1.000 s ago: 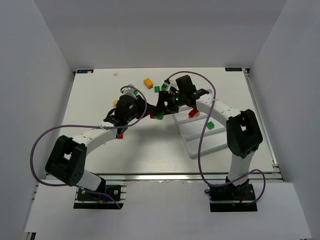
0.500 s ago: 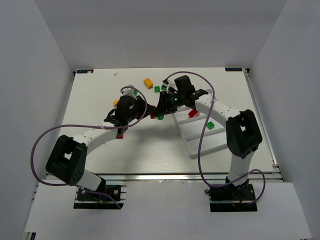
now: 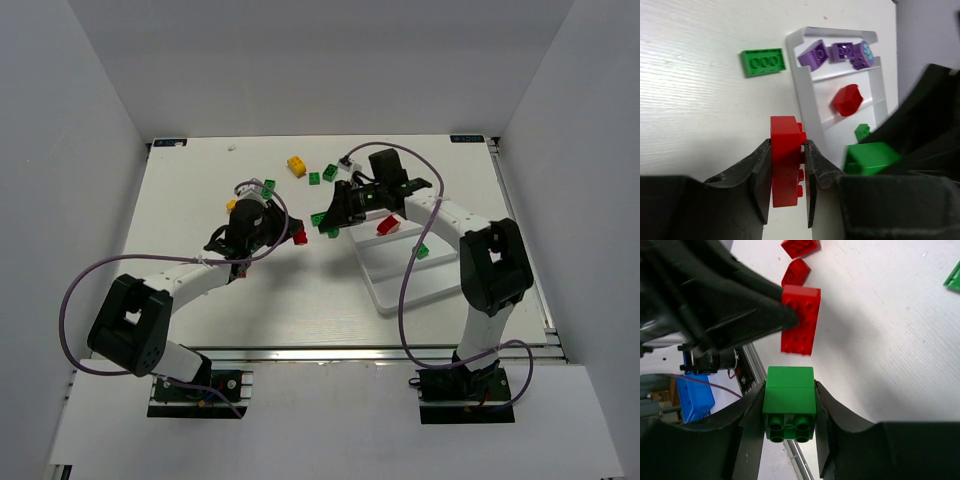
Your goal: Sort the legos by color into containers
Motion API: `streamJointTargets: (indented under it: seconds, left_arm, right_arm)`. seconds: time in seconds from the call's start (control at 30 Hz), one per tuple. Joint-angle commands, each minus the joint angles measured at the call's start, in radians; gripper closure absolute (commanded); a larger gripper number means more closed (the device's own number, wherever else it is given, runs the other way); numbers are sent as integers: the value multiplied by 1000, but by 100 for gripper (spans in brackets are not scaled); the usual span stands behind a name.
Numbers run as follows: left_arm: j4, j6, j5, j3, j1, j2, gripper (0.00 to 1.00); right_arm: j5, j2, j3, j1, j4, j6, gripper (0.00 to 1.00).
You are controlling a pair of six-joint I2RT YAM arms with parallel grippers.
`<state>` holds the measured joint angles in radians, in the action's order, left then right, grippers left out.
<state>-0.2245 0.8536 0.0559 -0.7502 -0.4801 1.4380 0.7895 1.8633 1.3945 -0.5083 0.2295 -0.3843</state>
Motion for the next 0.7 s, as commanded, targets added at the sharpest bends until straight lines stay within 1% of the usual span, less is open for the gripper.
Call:
streamJointTargets:
  seconds: [0.0,0.1,0.13,0.2,0.23,0.27,0.33,0.4,0.47,0.53,0.6,0.63,0.67]
  left_arm:
    - [10,-19,-27,14,18,-48,87]
    - [4,-25,-21,5,20,-41,87]
    - [-18,-34,4,-6,20,-30,87]
    - [-76,-56,118,-47,15,25,86]
    - [-76,-80,162,-85,2,86,86]
    - [-59,-123,207,-128,-26,134,86]
    - [-33,-172,245,-246,-61,226,86]
    - [-4,-209,269,-363,-92,333,86]
    - [14,-217,289,-479,-120,433,85]
    - [30,-214,294,-587,-144,545,83]
    - [82,-200,250,-688,-167,638,82]
    - [96,-194,237,-728,-175,671,80]
    - [105,-194,230,-747,-179,671,79]
  right_arm:
    - [117,-90,-9,42,-33,73,100]
    - [126,-105,-25,70,-21,104,100]
    - [108,-116,-25,83,10,145,100]
    - [45,-145,-28,122,86,272,100]
    - [44,-162,-41,172,100,312,100]
    - [98,-171,-46,213,128,378,100]
    - [203,-179,-46,295,178,476,100]
    - [191,-214,-57,329,209,563,100]
    - [157,-271,-95,341,182,588,100]
    - [148,-292,-124,355,166,590,100]
    - [160,-302,-147,384,166,588,100]
    - [163,-306,-153,395,166,588,100]
    - [166,-308,-158,399,168,588,100]
